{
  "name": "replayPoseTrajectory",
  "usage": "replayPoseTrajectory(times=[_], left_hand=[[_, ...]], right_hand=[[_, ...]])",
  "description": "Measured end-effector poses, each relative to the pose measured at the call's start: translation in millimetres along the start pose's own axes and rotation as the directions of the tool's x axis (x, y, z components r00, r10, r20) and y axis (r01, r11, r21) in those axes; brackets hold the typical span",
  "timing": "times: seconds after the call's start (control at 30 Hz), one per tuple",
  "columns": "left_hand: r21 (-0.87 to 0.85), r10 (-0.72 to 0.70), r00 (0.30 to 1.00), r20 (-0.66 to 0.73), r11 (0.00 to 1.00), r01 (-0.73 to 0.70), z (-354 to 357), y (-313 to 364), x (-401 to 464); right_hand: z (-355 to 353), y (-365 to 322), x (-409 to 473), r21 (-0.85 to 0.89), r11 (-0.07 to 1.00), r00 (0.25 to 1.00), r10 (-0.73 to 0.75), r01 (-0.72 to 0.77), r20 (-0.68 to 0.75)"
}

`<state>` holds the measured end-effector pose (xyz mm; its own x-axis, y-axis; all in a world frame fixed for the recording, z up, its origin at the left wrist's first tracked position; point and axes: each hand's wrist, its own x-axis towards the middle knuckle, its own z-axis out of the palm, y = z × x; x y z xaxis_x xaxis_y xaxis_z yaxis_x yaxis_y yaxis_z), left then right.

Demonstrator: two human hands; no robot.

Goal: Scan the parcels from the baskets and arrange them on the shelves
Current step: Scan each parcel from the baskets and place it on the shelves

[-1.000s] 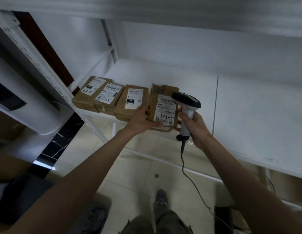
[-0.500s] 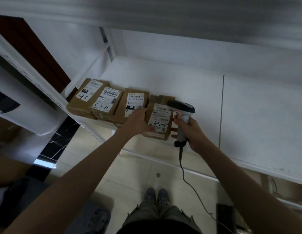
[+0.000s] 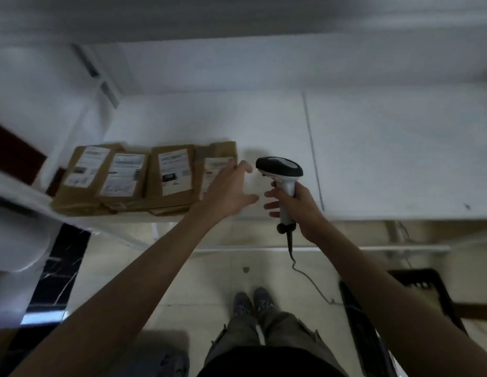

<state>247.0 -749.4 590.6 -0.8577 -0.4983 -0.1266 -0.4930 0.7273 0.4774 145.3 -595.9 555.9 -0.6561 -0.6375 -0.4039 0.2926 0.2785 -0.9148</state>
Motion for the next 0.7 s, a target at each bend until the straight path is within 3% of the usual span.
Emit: replayPoseTrajectory(times=[0.1,0.2,0.3,0.37,0.53,0.7], left_hand=[[-0.041,0.191,0.966,0.174,0.982,-0.187,43,60,19],[-0.063,0.317,0.879,0.356,0.946,-0.317,105,120,19],[-0.071,0.418,0.745,0.519,0.890,-0.450,173,182,-8],[-0.094,0.481,0.614,0.625,0.828,-0.553,217,224,-37],[-0.193,0.564,0.307,0.767,0.659,-0.727,322,319,-135],[-0.247,0.519,0.102,0.848,0.560,-0.791,418,385,-245]], right_hand=[[-53,21,-40,0.057,0.998,0.979,-0.008,0.020,-0.205],[-109,55,-98,0.173,0.985,0.893,0.056,0.025,-0.447],[-156,99,-174,0.261,0.965,0.724,0.152,0.040,-0.673],[-181,133,-228,0.314,0.947,0.577,0.224,0.060,-0.785],[-219,224,-351,0.481,0.860,0.265,0.431,0.168,-0.863],[-235,308,-460,0.562,0.790,0.114,0.552,0.247,-0.826]])
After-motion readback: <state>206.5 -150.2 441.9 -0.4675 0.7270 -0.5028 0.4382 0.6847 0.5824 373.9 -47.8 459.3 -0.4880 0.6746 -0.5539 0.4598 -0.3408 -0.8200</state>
